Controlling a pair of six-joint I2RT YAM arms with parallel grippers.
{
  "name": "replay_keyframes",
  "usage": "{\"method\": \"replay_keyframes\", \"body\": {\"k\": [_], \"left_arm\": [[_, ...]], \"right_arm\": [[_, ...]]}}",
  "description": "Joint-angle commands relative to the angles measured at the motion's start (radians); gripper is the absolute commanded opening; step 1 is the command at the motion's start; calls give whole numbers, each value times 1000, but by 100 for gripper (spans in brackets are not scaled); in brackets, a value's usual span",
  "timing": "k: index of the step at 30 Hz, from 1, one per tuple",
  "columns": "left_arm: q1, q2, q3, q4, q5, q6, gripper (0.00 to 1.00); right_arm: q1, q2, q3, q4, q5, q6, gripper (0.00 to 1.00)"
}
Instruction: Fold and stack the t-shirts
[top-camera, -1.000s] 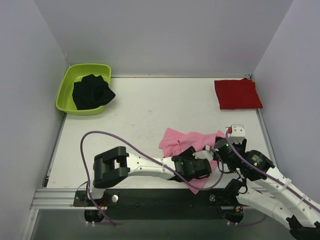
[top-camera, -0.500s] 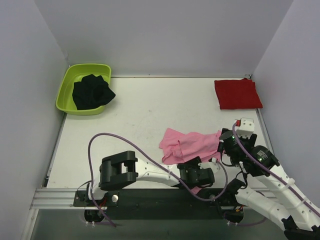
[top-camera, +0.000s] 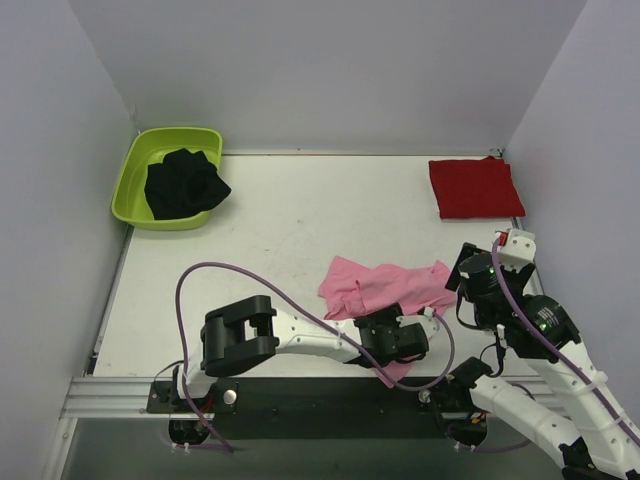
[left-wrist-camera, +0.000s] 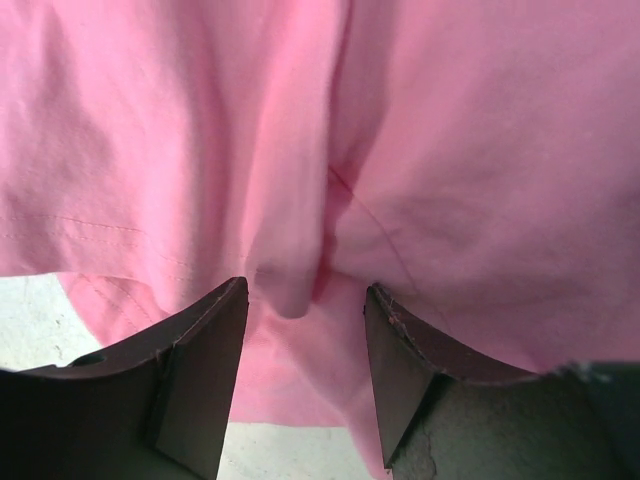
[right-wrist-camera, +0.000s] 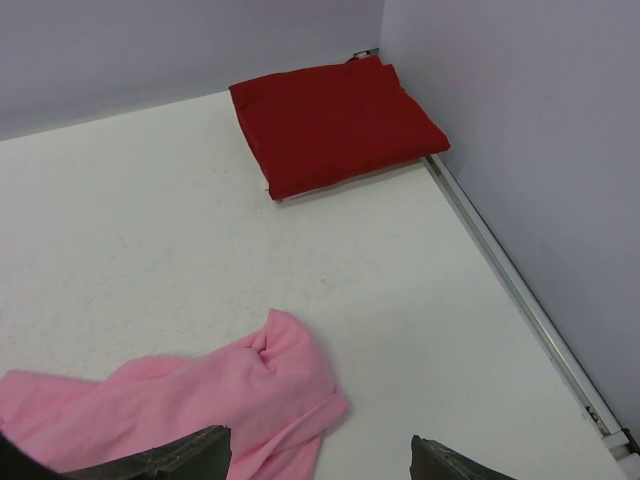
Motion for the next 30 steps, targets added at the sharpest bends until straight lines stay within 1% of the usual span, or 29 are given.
{"method": "replay_keyframes", "body": {"k": [1,10,21,27,30], "left_arm": [[13,-2,63,8,-22,45,60],[31,6,69,18,-7,48,59],[65,18,28,42,26,37,57],[63,12,29,27,19,31,57],[59,-2,41,21,19,30,59]], "right_arm": [[-3,8,-21,0,27,-11,71],[-4,14,-28,14,16,-15,71],[-4,18,-30,15,-1,-21,70],[-4,18,-34,20,-8,-24,70],[-4,20,-34,25,-10,-25,70]]}}
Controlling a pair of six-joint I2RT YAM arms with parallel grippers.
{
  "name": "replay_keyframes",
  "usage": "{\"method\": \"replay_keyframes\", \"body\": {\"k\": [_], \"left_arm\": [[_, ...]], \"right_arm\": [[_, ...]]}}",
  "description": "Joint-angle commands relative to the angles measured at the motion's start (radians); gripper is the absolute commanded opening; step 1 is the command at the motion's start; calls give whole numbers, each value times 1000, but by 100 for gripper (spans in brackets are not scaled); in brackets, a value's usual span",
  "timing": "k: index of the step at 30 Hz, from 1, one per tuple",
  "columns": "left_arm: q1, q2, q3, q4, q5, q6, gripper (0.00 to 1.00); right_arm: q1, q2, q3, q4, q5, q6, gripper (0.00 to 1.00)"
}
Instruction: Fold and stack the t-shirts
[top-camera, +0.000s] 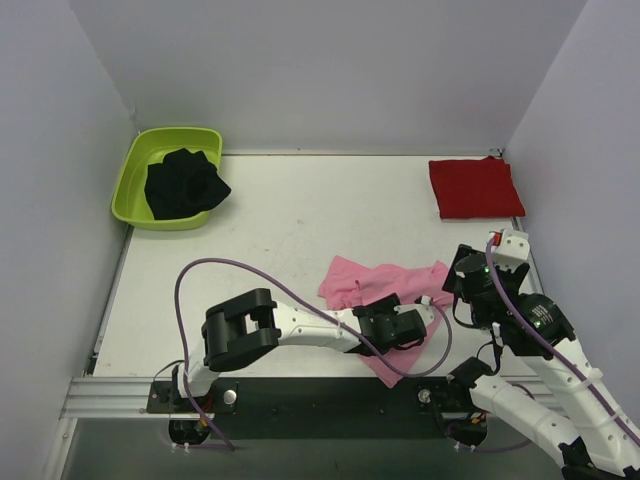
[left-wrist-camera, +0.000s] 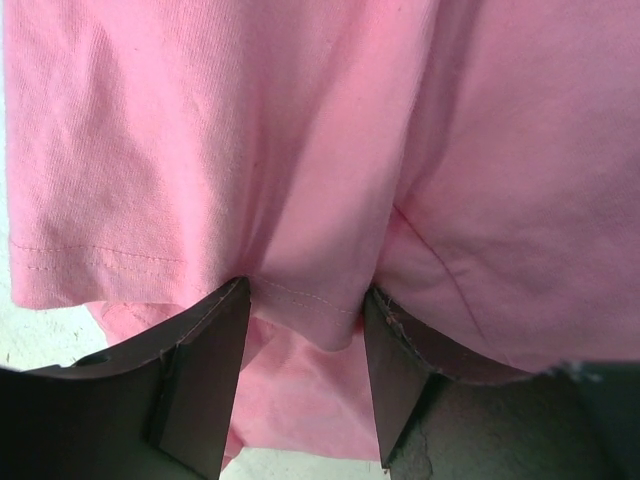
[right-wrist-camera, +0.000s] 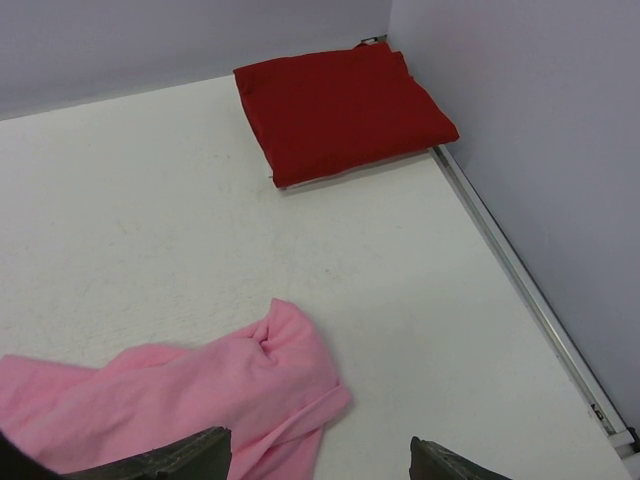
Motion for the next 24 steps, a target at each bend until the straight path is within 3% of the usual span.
{"method": "replay_keyframes", "body": {"k": [1,8,13,21,24], "left_arm": [[-5,-19,24,12,0,-11,59],[-31,-15,38,-5,2,-25,55],[-34,-1,33,-7,14,-43,35],[-28,21,21,7,8,-43,29],[-12,24,13,18,4,-37,14]], "right_arm": [[-5,14,-7,13,6,-19,70],[-4,11,-16,17,-4,-14,70],[-4,8,-22,19,-11,-11,70],[-4,-1,-25,19,-17,-16,70],[-4,-6,-25,17,-20,-14,70]]}}
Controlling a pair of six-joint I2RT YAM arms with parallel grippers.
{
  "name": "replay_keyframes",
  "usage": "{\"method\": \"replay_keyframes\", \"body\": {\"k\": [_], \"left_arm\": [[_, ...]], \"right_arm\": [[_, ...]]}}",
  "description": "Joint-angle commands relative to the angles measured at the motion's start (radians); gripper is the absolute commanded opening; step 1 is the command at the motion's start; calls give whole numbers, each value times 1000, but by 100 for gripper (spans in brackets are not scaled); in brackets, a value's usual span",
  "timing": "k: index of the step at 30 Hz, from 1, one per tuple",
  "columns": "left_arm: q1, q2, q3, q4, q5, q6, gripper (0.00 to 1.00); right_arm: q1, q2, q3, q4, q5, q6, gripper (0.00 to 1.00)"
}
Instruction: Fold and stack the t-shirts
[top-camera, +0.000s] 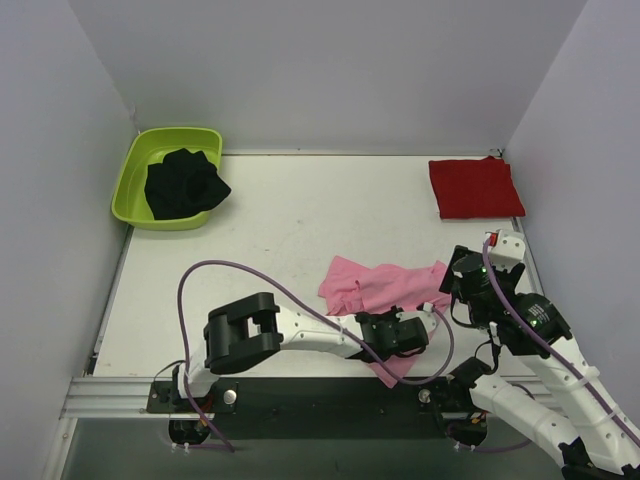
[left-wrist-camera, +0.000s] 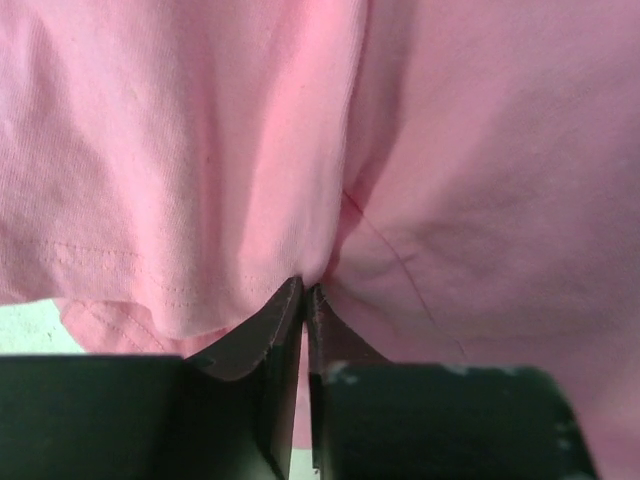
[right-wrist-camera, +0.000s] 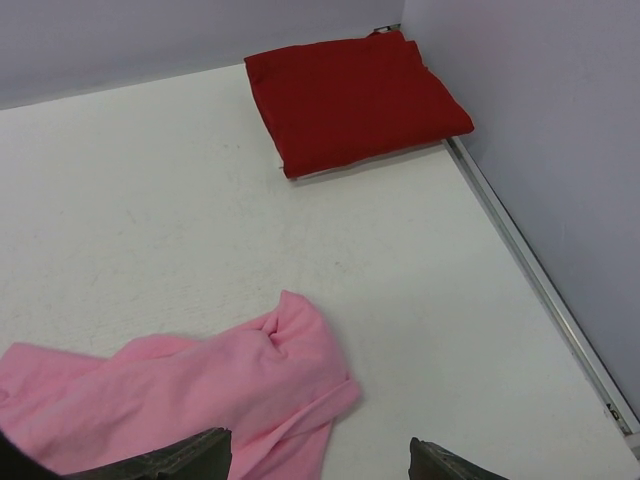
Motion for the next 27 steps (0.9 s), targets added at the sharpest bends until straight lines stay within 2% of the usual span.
{"method": "replay_keyframes", "body": {"k": [1,2,8,16,19,23,24,26,27], "left_arm": [[21,15,13,26,-12,-6,3],[26,12,12,26,-17,-6,0],[49,-73,16,-5,-72,18,0],[124,-314,81,-103,-139,52,0],[200,-402,128,-140,-126,69,0],[367,-454,200,-193,-86,101,0],[451,-460,235,-222,-69,101,0],[544,-462,263,-241,-25,112,0],[635,-457,280,-269,-9,113,0]], "right_arm": [[-4,-8,-4,-2,9,-11,70],[-4,-11,-4,0,10,-11,70],[-5,-15,-4,0,9,-10,70],[-4,-18,0,0,1,-8,69],[-4,-17,3,0,-5,-3,69],[-5,0,-4,16,-28,-3,69],[-4,5,-6,18,-37,-3,69],[-4,17,-11,26,-46,-2,69],[-4,17,-12,30,-54,-2,69]]}}
